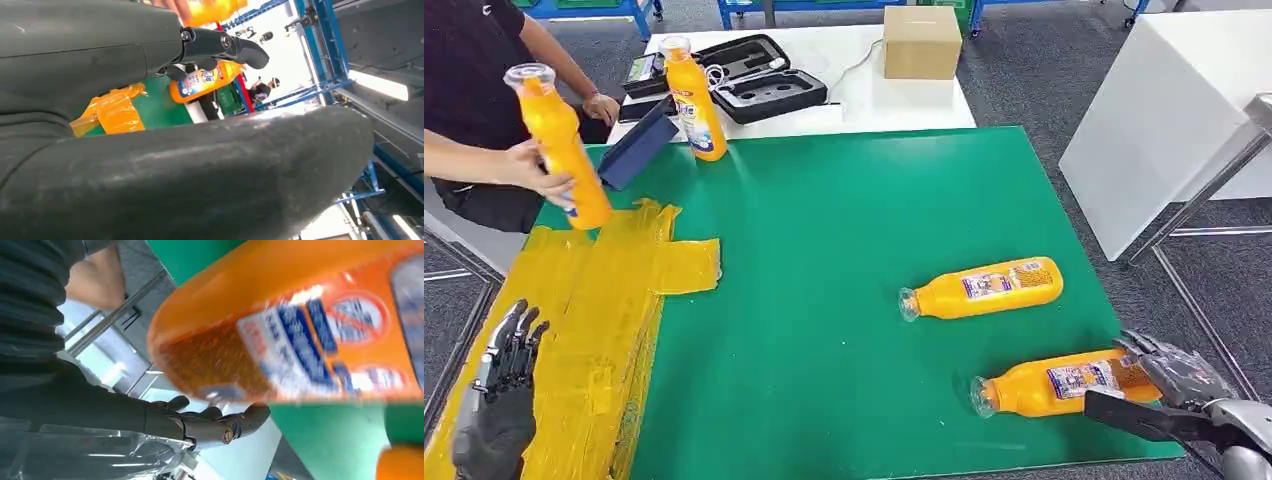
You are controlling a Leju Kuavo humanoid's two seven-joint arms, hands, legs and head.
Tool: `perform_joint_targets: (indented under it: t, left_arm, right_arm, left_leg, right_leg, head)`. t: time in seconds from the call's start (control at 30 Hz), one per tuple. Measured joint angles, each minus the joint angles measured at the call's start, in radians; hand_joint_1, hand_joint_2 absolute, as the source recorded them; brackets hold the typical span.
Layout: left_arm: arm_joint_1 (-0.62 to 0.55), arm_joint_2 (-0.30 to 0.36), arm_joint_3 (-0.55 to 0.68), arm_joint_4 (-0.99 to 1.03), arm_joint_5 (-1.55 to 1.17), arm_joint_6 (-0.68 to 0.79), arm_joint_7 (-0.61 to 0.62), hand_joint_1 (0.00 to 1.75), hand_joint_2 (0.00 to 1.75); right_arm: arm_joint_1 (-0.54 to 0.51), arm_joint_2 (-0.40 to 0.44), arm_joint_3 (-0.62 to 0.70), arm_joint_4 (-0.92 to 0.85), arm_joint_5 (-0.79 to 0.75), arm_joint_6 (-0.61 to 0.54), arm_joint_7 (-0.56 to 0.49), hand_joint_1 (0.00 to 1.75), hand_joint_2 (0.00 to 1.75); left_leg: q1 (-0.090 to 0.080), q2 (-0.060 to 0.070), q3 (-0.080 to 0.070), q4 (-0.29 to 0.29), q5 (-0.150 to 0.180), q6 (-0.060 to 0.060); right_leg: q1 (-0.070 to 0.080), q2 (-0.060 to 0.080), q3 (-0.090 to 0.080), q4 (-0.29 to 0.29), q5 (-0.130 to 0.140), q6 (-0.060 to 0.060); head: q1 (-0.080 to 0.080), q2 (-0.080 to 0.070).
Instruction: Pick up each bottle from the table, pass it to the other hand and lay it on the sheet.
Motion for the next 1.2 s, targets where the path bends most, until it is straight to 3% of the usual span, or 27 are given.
perform_joint_targets:
  t: [0.13,0.2,0.23,0.27,0.3,0.57,0.67,0.7,0.73,0.97,1.2]
  left_arm:
    - [-0.018,0.003,-0.015,0.014,0.005,-0.002,0.000,0.00,0.00]
    - [-0.026,0.006,-0.022,0.022,0.008,-0.002,0.000,0.00,0.00]
    - [-0.031,0.008,-0.024,0.026,0.010,-0.002,0.000,0.00,0.00]
    - [-0.037,0.008,-0.027,0.030,0.011,-0.002,0.000,0.00,0.00]
    - [-0.040,0.008,-0.031,0.033,0.011,-0.002,0.000,0.00,0.00]
    - [-0.042,0.010,-0.038,0.040,0.011,0.000,0.000,0.00,0.00]
    - [-0.043,0.016,-0.042,0.041,0.013,0.004,0.000,0.00,0.00]
    - [-0.043,0.016,-0.042,0.041,0.013,0.005,0.000,0.00,0.00]
    - [-0.043,0.017,-0.042,0.041,0.013,0.005,0.000,0.00,0.00]
    - [-0.044,0.021,-0.042,0.041,0.015,0.006,0.000,0.00,0.00]
    - [-0.059,0.029,-0.050,0.053,0.022,0.000,0.000,0.00,0.00]
  right_arm:
    - [-0.116,0.040,0.082,0.136,0.081,-0.043,-0.014,0.00,1.75]
    - [-0.195,0.076,0.129,0.223,0.122,-0.073,-0.025,0.00,1.75]
    - [-0.224,0.091,0.151,0.257,0.134,-0.079,-0.025,0.09,1.75]
    - [-0.252,0.104,0.173,0.289,0.139,-0.084,-0.025,1.34,1.75]
    - [-0.272,0.112,0.187,0.309,0.144,-0.085,-0.025,1.50,1.75]
    - [-0.318,0.132,0.223,0.373,0.150,-0.091,-0.035,1.64,1.75]
    - [-0.352,0.145,0.269,0.413,0.142,-0.094,-0.060,1.64,1.75]
    - [-0.357,0.145,0.277,0.417,0.141,-0.094,-0.060,1.64,1.75]
    - [-0.359,0.145,0.281,0.418,0.141,-0.094,-0.061,1.75,1.75]
    - [-0.360,0.141,0.288,0.420,0.092,-0.078,-0.083,1.75,1.75]
    - [-0.313,0.075,0.313,0.353,-0.001,-0.023,-0.092,1.75,1.75]
  left_leg:
    - [0.001,0.004,0.002,0.000,0.000,0.000]
    - [0.007,0.012,0.007,0.000,-0.003,-0.004]
    - [0.011,0.015,0.009,-0.001,-0.006,-0.006]
    - [0.014,0.018,0.012,-0.001,-0.007,-0.007]
    - [0.017,0.022,0.017,-0.002,-0.009,-0.007]
    - [0.025,0.025,0.022,-0.002,-0.013,-0.010]
    - [0.029,0.033,0.028,-0.002,-0.013,-0.008]
    - [0.029,0.033,0.031,-0.002,-0.013,-0.007]
    - [0.029,0.032,0.032,-0.002,-0.013,-0.007]
    - [0.028,0.032,0.037,-0.002,-0.015,-0.005]
    - [0.028,0.025,0.040,-0.001,-0.017,-0.004]
  right_leg:
    - [0.001,0.002,0.001,0.000,0.000,0.000]
    - [0.007,0.012,0.006,-0.006,0.003,-0.002]
    - [0.011,0.016,0.010,-0.009,0.004,-0.004]
    - [0.014,0.020,0.011,-0.012,0.005,-0.005]
    - [0.017,0.022,0.009,-0.015,0.005,-0.007]
    - [0.025,0.027,0.018,-0.023,0.004,-0.010]
    - [0.029,0.034,0.026,-0.032,0.004,-0.009]
    - [0.029,0.034,0.031,-0.034,0.005,-0.008]
    - [0.029,0.034,0.032,-0.035,0.005,-0.008]
    - [0.029,0.034,0.037,-0.036,0.007,-0.005]
    - [0.029,0.027,0.040,-0.036,0.007,-0.003]
  head:
    - [0.001,0.000]
    - [0.001,0.000]
    - [0.001,0.000]
    - [0.001,0.000]
    - [0.001,0.000]
    - [0.001,0.000]
    - [0.002,0.000]
    - [0.002,0.000]
    - [0.002,0.000]
    - [0.002,0.000]
    - [0.002,0.000]
